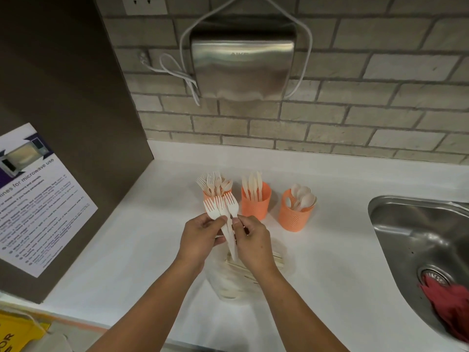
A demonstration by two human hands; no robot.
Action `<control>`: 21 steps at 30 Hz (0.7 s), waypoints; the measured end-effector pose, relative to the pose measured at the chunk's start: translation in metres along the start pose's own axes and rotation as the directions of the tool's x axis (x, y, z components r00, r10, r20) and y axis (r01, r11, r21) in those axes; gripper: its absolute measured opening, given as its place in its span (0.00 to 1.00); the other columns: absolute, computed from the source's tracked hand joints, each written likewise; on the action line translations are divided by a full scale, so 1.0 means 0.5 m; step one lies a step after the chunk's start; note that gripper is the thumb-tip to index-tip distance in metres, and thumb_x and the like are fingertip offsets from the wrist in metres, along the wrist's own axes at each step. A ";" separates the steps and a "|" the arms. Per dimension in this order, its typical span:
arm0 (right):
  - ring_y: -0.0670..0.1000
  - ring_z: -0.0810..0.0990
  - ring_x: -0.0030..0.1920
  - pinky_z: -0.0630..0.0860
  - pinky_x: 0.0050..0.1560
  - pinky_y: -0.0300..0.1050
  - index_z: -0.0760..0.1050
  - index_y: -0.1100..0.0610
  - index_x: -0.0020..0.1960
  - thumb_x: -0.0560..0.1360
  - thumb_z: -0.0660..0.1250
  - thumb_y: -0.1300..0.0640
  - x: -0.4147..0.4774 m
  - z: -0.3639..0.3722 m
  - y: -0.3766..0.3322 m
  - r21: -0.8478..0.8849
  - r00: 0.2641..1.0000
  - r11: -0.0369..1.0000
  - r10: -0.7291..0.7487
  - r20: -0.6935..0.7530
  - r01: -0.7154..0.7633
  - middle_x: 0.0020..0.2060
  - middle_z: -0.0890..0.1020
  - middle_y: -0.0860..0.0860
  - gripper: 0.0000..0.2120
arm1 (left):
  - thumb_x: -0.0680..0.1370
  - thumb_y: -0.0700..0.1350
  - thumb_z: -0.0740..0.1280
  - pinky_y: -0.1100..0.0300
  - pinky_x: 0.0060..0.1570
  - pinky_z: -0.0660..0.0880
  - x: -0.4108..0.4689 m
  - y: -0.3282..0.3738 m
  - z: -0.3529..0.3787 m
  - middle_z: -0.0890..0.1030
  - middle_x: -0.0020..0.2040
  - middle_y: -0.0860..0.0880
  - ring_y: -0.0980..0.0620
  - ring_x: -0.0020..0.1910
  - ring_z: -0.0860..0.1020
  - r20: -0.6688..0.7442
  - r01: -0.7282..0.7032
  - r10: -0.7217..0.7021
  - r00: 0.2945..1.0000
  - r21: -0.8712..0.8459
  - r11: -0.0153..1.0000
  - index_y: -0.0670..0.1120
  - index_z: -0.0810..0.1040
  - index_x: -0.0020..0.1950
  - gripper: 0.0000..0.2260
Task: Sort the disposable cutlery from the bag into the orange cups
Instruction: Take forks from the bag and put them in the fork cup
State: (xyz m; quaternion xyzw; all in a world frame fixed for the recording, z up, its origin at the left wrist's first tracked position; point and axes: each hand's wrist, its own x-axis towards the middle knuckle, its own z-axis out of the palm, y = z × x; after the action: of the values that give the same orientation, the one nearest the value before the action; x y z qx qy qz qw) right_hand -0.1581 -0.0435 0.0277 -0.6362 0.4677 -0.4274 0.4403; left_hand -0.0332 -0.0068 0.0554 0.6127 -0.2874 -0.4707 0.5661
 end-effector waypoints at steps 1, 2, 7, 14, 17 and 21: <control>0.45 0.80 0.46 0.78 0.50 0.43 0.84 0.49 0.52 0.83 0.63 0.57 0.005 0.005 0.000 0.019 1.000 1.000 0.022 -0.013 -0.021 0.45 0.80 0.49 0.10 | 0.81 0.40 0.69 0.59 0.45 0.82 0.005 0.002 -0.002 0.89 0.50 0.47 0.49 0.47 0.88 -0.001 -0.002 0.002 1.000 0.004 1.000 0.47 0.86 0.59 0.09; 0.47 0.81 0.47 0.81 0.52 0.49 0.83 0.46 0.52 0.83 0.63 0.57 0.011 0.008 -0.002 0.042 0.999 0.998 0.041 -0.028 -0.040 0.46 0.79 0.47 0.11 | 0.81 0.40 0.69 0.58 0.46 0.83 0.011 0.003 -0.004 0.89 0.50 0.47 0.48 0.48 0.88 -0.003 -0.002 0.002 1.000 0.005 1.000 0.47 0.86 0.59 0.09; 0.53 0.81 0.43 0.81 0.48 0.56 0.76 0.35 0.49 0.81 0.63 0.62 0.056 0.000 -0.020 0.079 0.995 0.996 0.055 -0.082 -0.048 0.43 0.79 0.43 0.20 | 0.81 0.40 0.70 0.47 0.57 0.83 0.054 0.023 -0.020 0.88 0.51 0.46 0.42 0.52 0.87 -0.007 -0.028 0.028 1.000 0.051 0.998 0.48 0.86 0.58 0.09; 0.46 0.80 0.40 0.77 0.46 0.45 0.78 0.42 0.59 0.83 0.62 0.56 0.156 0.006 -0.068 0.294 0.995 0.952 0.098 -0.030 -0.085 0.39 0.82 0.44 0.11 | 0.81 0.40 0.71 0.47 0.55 0.83 0.128 0.092 -0.032 0.89 0.50 0.46 0.43 0.50 0.87 -0.022 -0.153 0.155 0.988 0.075 0.985 0.50 0.87 0.55 0.07; 0.41 0.80 0.37 0.76 0.47 0.37 0.81 0.50 0.56 0.80 0.66 0.59 0.202 0.010 -0.096 0.225 0.990 0.971 0.106 -0.097 -0.082 0.36 0.81 0.46 0.09 | 0.80 0.41 0.72 0.42 0.56 0.83 0.170 0.118 -0.040 0.88 0.48 0.44 0.41 0.47 0.87 -0.056 -0.223 0.231 0.971 0.120 0.967 0.46 0.87 0.54 0.05; 0.45 0.76 0.34 0.73 0.43 0.40 0.81 0.50 0.53 0.75 0.69 0.58 0.259 0.019 -0.115 0.157 0.988 0.987 0.040 -0.151 -0.016 0.32 0.78 0.45 0.08 | 0.78 0.45 0.74 0.39 0.53 0.83 0.220 0.134 -0.042 0.88 0.44 0.43 0.42 0.43 0.87 -0.103 -0.280 0.303 0.947 0.192 0.941 0.38 0.84 0.52 0.11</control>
State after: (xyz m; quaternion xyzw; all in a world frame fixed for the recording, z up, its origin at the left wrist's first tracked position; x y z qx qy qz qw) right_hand -0.1108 -0.1578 0.0976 -0.5586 0.4744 -0.5039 0.4573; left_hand 0.0409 -0.1080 0.0907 0.6402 -0.3776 -0.3133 0.5911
